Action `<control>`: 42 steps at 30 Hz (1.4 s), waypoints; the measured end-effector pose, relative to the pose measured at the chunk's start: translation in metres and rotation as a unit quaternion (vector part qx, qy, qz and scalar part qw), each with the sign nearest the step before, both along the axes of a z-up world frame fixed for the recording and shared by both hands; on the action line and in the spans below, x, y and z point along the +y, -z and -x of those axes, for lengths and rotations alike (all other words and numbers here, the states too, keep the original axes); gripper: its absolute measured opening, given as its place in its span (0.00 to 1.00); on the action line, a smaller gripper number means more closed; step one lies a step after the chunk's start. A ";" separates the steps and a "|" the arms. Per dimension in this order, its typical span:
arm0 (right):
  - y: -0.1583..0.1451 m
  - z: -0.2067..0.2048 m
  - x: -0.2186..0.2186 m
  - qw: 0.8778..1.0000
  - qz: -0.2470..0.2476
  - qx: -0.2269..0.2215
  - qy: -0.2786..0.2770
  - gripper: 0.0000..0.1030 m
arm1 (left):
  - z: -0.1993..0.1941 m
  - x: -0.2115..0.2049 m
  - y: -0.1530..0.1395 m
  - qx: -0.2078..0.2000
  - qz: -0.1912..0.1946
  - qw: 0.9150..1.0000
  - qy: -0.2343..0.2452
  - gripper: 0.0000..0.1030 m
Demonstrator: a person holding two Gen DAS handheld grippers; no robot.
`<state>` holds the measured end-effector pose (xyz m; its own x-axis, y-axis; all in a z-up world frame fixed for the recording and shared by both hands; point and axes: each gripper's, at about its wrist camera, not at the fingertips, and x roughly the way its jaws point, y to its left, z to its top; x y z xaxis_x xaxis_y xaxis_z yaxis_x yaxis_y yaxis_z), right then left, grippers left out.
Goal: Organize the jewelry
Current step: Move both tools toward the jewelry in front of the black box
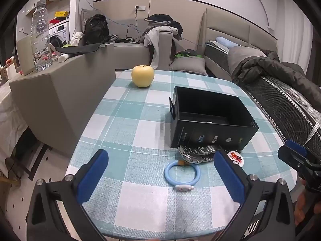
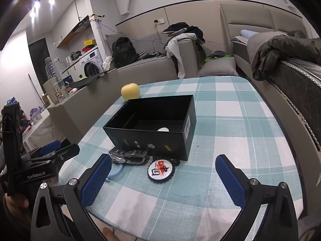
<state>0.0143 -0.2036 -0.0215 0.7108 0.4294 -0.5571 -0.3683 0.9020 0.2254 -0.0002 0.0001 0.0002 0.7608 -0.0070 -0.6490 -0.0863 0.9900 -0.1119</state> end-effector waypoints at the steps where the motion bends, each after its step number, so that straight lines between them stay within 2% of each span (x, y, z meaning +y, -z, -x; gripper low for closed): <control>1: 0.000 0.000 0.000 1.000 -0.001 -0.003 0.001 1.00 | 0.000 0.000 0.000 -0.002 -0.001 1.000 0.000 0.99; 8: 0.001 0.000 0.001 1.000 0.001 -0.002 0.006 1.00 | 0.005 -0.006 -0.003 -0.012 -0.011 1.000 0.007 0.99; 9: 0.001 0.000 0.000 1.000 0.001 -0.002 0.007 1.00 | 0.001 0.002 0.002 -0.001 0.000 1.000 0.000 0.99; 42: -0.001 -0.002 -0.002 1.000 0.002 0.002 0.009 1.00 | -0.004 0.001 0.005 0.004 -0.006 1.000 -0.002 0.99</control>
<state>0.0167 -0.2057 -0.0206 0.7161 0.4144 -0.5616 -0.3510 0.9093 0.2235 0.0035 0.0006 -0.0052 0.7551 0.0049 -0.6555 -0.0918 0.9909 -0.0984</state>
